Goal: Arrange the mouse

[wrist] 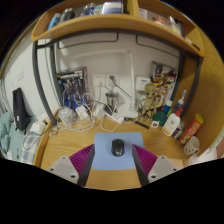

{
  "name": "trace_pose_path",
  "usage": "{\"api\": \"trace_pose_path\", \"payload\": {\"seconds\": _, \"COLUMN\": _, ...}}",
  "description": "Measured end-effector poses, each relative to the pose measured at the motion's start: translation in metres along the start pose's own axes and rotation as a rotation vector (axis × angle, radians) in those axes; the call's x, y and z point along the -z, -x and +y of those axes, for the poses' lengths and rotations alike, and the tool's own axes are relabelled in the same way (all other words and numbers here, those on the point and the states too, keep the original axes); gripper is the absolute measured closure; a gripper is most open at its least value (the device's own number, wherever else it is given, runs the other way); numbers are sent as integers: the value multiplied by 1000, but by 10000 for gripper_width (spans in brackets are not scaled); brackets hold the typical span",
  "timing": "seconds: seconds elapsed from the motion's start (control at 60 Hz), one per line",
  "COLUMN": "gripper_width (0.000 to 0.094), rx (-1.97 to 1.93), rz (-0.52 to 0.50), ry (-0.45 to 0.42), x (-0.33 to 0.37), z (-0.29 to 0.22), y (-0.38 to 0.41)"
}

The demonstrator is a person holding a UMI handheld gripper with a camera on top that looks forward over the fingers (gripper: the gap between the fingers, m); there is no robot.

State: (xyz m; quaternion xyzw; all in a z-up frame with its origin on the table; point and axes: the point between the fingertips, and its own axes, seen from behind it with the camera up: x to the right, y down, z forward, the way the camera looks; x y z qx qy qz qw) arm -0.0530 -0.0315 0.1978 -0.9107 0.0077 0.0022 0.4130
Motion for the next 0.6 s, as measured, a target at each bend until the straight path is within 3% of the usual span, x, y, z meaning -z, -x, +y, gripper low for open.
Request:
{"api": "trace_pose_path", "payload": {"seconds": 0.3, "gripper_width": 188, "rx": -25, "rz": -19, "ry": -136, "x": 104, "z": -45, "y": 39}}
{"api": "trace_pose_path", "payload": {"seconds": 0.6, "gripper_width": 187, "rx": 12, "rz": 0, "ry": -135, "x": 129, "z": -33, "y": 53}}
